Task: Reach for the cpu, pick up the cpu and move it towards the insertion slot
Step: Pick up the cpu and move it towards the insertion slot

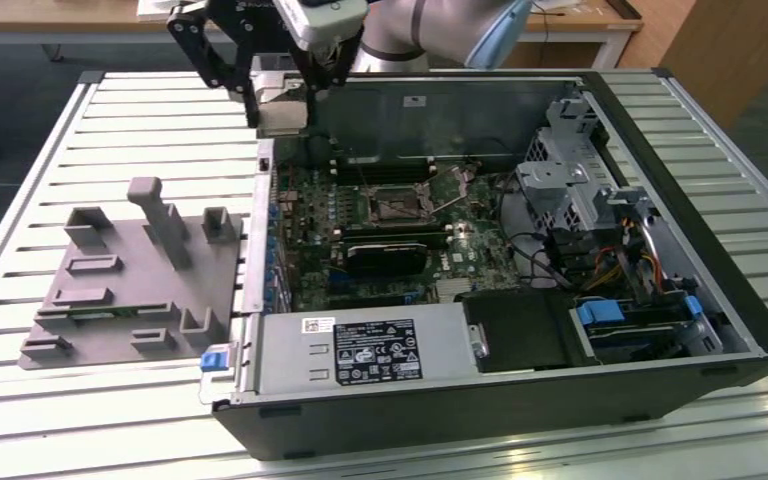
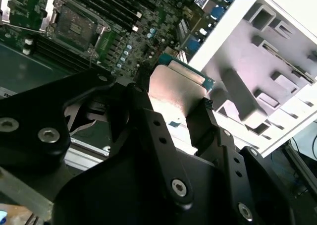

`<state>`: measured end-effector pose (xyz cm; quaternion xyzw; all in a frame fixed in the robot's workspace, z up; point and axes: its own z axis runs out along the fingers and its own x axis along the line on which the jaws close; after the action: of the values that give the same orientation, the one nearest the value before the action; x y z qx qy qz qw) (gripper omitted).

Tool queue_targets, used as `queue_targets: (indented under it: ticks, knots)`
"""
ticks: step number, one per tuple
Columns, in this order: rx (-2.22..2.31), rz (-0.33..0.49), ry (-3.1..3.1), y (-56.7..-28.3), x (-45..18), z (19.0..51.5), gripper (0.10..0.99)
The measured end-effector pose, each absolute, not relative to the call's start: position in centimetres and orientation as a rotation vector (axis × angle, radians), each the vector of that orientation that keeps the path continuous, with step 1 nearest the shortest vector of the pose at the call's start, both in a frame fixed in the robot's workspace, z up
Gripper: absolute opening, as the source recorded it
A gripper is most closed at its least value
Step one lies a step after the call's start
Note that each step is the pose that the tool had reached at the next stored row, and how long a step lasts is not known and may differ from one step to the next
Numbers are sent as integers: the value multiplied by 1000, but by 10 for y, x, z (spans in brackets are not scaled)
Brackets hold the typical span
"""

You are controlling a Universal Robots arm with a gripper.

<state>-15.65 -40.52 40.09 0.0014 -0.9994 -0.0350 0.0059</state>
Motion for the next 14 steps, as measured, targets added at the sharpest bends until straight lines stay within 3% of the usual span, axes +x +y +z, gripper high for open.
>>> queue_targets:
  ticks: [14]
  knots:
    - [5, -110, -3128, -396, -121, 401, 545]
